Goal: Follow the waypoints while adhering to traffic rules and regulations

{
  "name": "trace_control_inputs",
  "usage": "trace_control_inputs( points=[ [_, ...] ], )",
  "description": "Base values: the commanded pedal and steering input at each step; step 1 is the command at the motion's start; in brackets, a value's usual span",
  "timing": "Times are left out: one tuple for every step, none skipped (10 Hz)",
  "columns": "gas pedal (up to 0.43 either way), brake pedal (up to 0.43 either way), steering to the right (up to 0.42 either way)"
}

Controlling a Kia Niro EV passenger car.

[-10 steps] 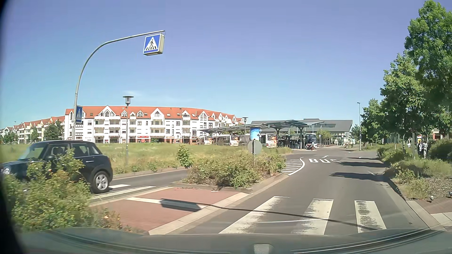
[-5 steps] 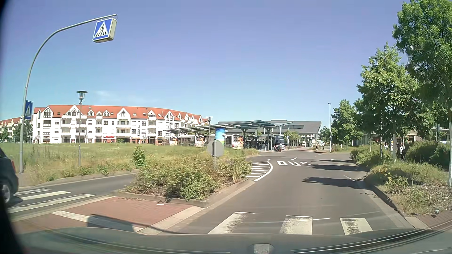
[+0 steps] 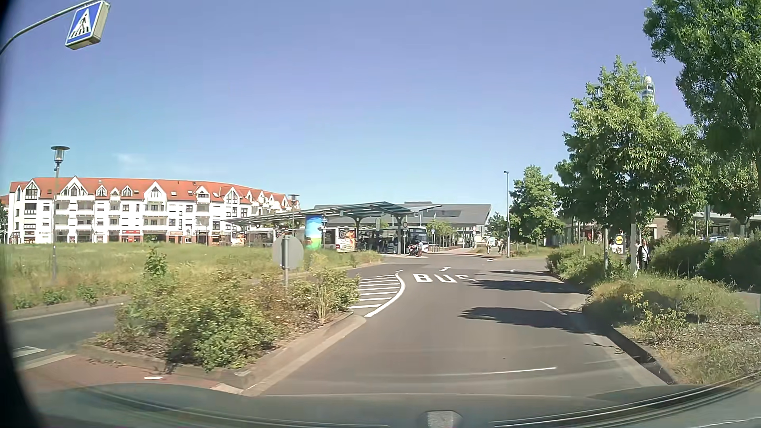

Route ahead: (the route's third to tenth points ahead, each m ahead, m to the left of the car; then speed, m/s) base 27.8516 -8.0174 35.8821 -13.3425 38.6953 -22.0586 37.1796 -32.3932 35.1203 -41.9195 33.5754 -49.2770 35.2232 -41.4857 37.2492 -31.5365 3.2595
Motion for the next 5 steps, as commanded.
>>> trace_control_inputs(
  points=[
    [0.0, 0.03, 0.23],
    [0.0, 0.03, 0.203],
    [0.0, 0.03, 0.182],
    [0.0, 0.03, 0.152],
    [0.0, 0.03, 0.129]
  ],
)
